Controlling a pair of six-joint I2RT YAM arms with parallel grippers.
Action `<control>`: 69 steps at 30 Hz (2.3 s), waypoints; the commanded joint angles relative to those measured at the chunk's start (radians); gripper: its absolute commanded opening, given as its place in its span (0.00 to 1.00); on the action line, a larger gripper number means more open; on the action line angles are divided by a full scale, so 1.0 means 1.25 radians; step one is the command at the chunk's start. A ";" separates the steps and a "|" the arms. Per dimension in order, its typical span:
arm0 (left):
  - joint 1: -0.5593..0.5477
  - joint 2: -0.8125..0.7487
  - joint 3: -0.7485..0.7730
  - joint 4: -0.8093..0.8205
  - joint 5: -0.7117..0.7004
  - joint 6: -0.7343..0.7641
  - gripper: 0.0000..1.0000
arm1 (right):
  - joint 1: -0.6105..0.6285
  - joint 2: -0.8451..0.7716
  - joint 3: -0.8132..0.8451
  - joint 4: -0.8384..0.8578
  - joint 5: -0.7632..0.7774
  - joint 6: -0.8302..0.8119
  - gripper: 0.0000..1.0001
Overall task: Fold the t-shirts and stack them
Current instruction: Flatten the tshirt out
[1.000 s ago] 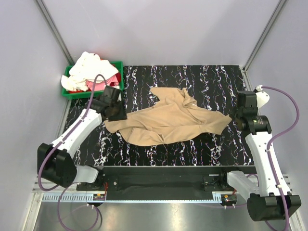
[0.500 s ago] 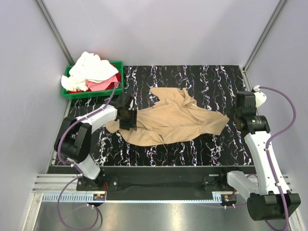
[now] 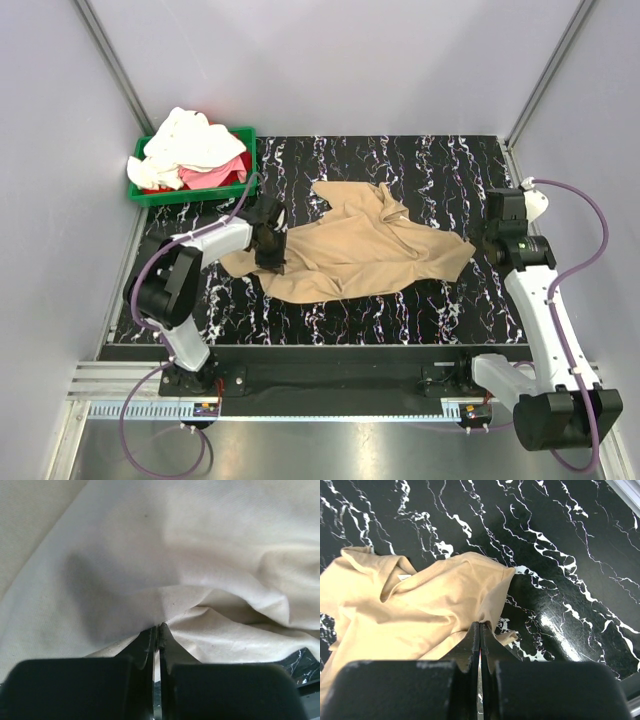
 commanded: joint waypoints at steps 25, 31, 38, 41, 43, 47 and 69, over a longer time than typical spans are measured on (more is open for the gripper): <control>-0.030 -0.393 0.978 -0.267 0.071 -0.089 0.00 | -0.004 0.003 0.723 -0.010 0.086 -0.037 0.00; -0.029 -0.577 0.683 -0.220 0.139 -0.139 0.00 | -0.004 -0.163 0.664 -0.025 0.060 -0.009 0.00; -0.029 -0.573 0.307 -0.210 0.166 -0.155 0.00 | -0.003 -0.171 0.511 -0.029 0.032 0.000 0.00; -0.023 -0.516 0.226 -0.211 0.110 -0.141 0.00 | -0.003 -0.141 0.434 -0.006 0.056 -0.017 0.00; -0.014 -0.448 0.203 -0.211 0.095 -0.135 0.01 | -0.003 -0.131 0.334 0.027 0.081 -0.023 0.00; 0.016 -0.286 0.168 -0.172 0.090 -0.106 0.11 | -0.004 -0.117 0.164 0.145 0.093 -0.014 0.00; 0.127 -0.167 -0.056 0.028 0.018 -0.166 0.38 | -0.003 0.052 0.019 0.291 0.076 -0.022 0.00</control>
